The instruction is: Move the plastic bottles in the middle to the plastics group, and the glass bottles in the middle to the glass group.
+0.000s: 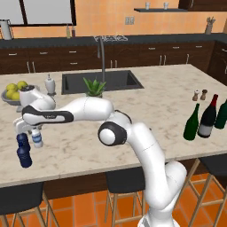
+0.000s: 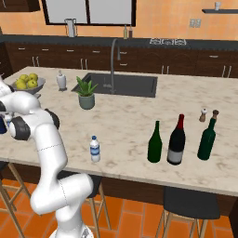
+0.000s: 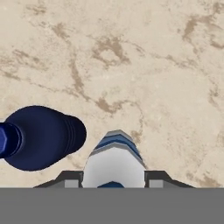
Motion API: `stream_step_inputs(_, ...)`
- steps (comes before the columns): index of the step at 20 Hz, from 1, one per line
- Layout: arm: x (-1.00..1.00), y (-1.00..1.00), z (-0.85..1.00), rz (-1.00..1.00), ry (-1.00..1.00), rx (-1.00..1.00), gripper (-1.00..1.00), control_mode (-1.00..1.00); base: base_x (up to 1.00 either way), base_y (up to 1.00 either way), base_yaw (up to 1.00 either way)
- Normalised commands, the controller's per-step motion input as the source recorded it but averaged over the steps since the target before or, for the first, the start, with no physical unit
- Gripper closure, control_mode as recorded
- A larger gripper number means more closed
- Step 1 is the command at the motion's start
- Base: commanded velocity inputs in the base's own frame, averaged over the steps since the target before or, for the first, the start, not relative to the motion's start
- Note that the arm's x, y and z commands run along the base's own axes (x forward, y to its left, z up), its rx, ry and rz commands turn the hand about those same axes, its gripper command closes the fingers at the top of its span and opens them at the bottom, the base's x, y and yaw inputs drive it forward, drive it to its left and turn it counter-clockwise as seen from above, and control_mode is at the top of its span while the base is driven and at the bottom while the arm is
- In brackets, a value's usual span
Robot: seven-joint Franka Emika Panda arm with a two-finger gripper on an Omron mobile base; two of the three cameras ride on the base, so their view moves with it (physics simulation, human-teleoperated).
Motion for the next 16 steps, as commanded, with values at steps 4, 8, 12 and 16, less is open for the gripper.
stream_step_inputs(4, 0.0, -0.02, 0.12, -0.01, 0.06, 0.04, 1.0, -1.0, 0.0, 0.0, 0.0)
stream_step_inputs(8, 0.0, 0.0, 0.0, 0.0, 0.02, 0.01, 1.0, -1.0, 0.0, 0.0, 0.0)
stream_step_inputs(12, 0.0, 0.0, 0.0, 0.0, 0.0, 0.0, -1.0, -1.0, 0.0, 0.0, 0.0)
stream_step_inputs(16, 0.0, 0.0, 0.0, 0.0, 0.0, 0.0, -1.0, -1.0, 0.0, 0.0, 0.0)
